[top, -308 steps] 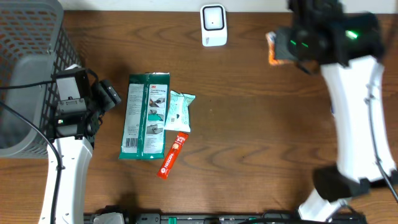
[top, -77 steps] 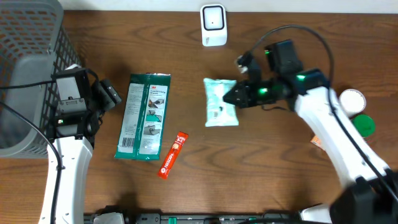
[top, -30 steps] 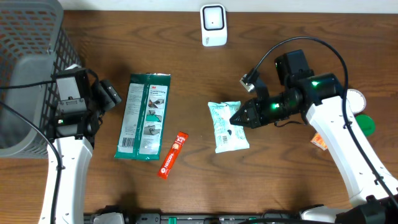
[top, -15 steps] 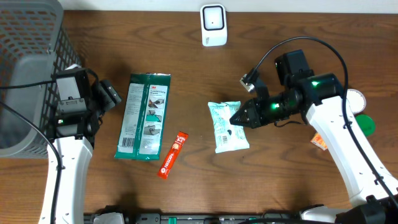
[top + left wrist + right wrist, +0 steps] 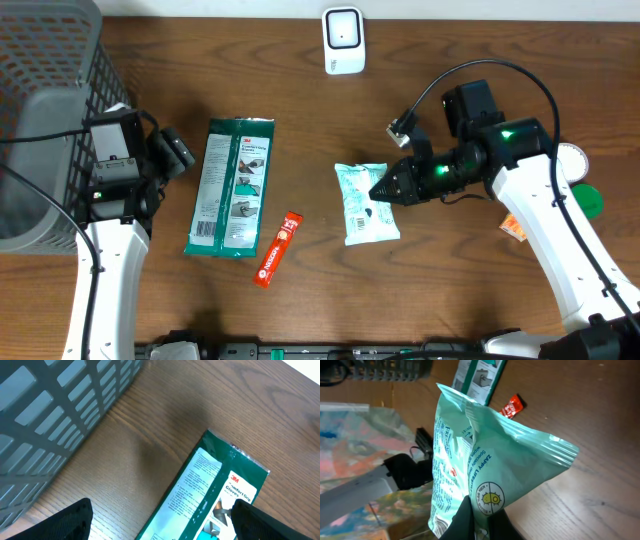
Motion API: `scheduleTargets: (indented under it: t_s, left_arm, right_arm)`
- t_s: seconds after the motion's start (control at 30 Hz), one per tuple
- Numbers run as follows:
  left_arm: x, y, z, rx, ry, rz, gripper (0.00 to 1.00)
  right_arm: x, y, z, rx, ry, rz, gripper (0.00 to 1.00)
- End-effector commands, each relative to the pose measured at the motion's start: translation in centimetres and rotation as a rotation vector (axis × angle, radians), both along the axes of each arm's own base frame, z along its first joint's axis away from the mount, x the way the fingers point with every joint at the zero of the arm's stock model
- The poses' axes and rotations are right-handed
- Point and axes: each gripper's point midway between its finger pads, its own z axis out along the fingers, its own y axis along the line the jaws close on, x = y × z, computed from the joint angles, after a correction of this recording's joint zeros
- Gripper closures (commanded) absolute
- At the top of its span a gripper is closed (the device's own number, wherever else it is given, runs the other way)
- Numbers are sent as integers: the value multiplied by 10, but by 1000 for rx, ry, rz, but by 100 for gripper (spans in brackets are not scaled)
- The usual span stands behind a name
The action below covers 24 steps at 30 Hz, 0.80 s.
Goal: Scan the item barcode
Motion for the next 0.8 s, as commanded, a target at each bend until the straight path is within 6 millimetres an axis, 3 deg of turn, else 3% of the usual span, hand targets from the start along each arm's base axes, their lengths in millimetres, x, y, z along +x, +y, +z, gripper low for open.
scheduleTargets:
  t_s: [0.0, 0.33, 0.77]
  left_arm:
    - [3, 4, 14, 10, -34, 16, 12]
    - [3, 4, 14, 10, -34, 16, 12]
    - [3, 4, 14, 10, -34, 16, 12]
  right_arm:
    - [-9, 10, 16, 92, 34, 12, 99]
    - [-22, 21, 37, 242, 21, 99, 99]
    - [-26, 18, 32, 206, 51, 89, 99]
